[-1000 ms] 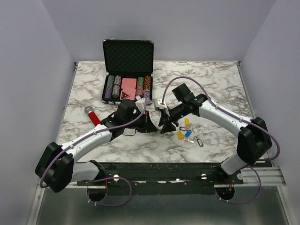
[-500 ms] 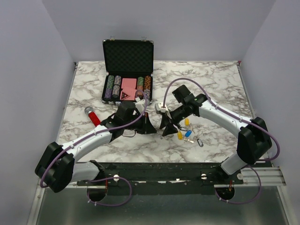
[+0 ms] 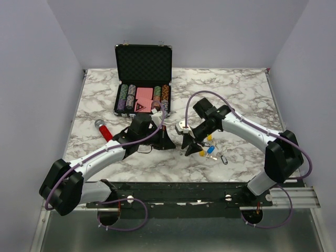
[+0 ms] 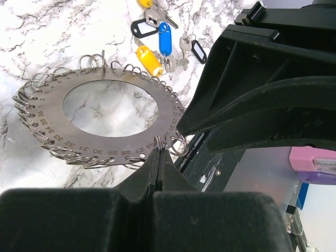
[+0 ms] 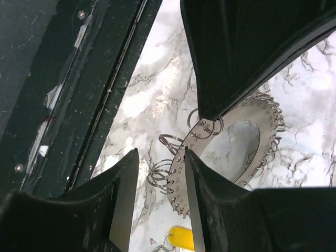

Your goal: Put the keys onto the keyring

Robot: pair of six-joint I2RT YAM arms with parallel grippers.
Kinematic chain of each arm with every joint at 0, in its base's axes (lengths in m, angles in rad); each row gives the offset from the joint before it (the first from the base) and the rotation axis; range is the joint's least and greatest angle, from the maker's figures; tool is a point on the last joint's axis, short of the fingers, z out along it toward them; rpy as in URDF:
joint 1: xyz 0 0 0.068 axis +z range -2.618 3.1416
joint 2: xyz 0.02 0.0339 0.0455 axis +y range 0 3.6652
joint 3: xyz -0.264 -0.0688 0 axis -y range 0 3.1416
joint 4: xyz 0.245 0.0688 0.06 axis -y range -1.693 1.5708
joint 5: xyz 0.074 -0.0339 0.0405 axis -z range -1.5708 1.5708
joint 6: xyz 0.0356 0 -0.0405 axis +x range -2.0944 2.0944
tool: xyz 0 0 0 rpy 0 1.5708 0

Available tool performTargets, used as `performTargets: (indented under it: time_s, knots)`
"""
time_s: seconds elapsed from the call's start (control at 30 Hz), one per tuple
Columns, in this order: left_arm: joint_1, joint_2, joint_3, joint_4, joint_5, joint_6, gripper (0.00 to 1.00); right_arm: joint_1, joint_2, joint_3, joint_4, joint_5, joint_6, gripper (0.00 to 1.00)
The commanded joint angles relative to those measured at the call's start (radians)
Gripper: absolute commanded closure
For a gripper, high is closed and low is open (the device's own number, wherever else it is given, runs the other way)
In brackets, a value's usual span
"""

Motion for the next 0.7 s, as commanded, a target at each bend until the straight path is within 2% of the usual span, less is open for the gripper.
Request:
performTargets:
  time_s: [0.0,0.4,0.67]
  knots:
    - [0.004,-0.014,-0.007,0.051,0.041,-0.012,1.00,0.005,0.009,0.009,0.038,-0.012,0.035,0.50]
    - [0.006,-0.009,-0.010,0.058,0.055,-0.006,1.00,0.005,0.069,0.056,0.094,-0.045,0.175,0.47]
    - [0.006,-0.004,-0.010,0.061,0.044,-0.007,1.00,0.005,0.096,0.069,0.030,-0.157,0.142,0.53]
